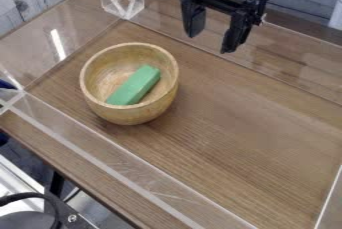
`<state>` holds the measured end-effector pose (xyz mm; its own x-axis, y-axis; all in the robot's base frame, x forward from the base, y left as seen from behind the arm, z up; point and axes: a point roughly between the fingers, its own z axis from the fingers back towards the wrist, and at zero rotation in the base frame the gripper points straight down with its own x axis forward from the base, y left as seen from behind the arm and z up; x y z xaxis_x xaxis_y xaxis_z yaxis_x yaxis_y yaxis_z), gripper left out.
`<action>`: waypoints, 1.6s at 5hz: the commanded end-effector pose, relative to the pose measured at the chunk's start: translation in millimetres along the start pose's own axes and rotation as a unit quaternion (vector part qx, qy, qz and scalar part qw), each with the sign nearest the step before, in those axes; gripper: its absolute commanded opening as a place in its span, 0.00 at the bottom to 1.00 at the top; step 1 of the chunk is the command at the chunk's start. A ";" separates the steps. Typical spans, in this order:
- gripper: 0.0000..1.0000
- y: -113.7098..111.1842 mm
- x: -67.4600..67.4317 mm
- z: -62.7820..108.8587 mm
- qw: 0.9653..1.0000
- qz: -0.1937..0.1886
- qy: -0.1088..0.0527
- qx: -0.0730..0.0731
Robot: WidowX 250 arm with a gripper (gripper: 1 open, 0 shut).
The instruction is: Remove the green block from inside the brown bowl and put it on the table
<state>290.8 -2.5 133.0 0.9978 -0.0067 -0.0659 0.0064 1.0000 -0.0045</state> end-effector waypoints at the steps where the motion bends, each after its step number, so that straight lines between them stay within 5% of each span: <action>1: 1.00 17.6 -6.3 -5.6 1.000 0.007 -0.013 -0.009; 2: 1.00 40.4 -22.9 -14.0 0.999 0.018 -0.035 -0.021; 4: 1.00 88.3 -40.0 -36.9 0.999 0.042 -0.003 -0.030; 6: 1.00 91.5 -40.4 -54.8 0.999 0.027 -0.011 -0.014; 8: 1.00 105.0 -34.3 -69.0 0.999 0.051 -0.008 0.018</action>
<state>245.7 98.3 56.0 0.9921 0.0871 -0.0908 -0.0855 0.9961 0.0207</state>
